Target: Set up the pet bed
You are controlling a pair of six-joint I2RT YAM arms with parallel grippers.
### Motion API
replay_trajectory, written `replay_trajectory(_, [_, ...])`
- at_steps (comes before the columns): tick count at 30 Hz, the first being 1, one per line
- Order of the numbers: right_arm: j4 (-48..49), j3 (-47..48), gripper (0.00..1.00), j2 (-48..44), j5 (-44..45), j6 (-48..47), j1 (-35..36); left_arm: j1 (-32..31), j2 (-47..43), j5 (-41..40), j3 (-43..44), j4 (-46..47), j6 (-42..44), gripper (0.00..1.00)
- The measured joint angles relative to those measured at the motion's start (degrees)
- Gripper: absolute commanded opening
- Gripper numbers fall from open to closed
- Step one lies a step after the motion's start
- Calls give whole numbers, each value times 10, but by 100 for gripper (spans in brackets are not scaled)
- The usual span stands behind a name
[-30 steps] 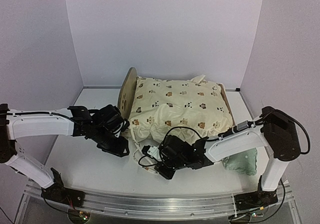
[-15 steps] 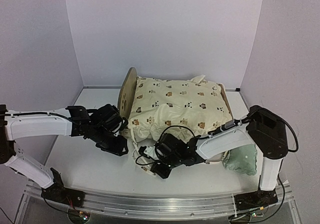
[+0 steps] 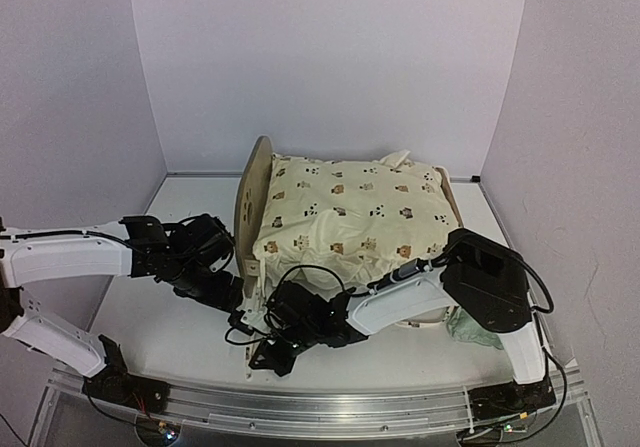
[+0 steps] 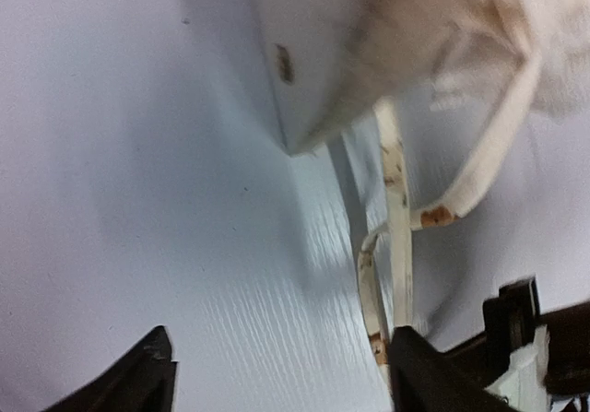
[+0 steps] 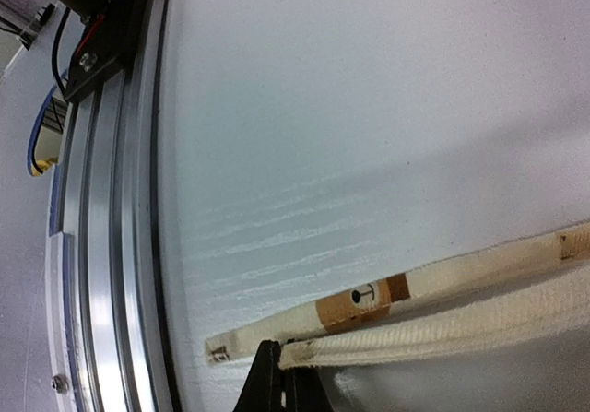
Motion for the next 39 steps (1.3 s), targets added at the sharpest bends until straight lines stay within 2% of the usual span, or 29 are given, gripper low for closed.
replay_trajectory(5, [11,-38,0,-26,31,-6,7,-6,-48,-27,-18,3,-39,99])
replay_trajectory(7, [5,-64,0,-48,49,-10,7,-6,-61,-27,-18,2,-50,94])
replay_trajectory(12, [-10,-104,0,-84,84,-16,8,-6,-45,8,-17,-1,-67,76])
replay_trajectory(18, [-8,-108,3,-86,98,-15,10,-17,-14,75,-20,0,-72,71])
replay_trajectory(23, [-3,-111,10,-86,110,-10,11,-33,14,131,-35,14,-69,67])
replay_trajectory(34, [13,-140,39,-107,146,7,2,-90,92,165,-40,15,-68,62])
replay_trajectory(39, [12,-149,41,-116,153,13,-7,-109,112,173,-40,22,-72,58])
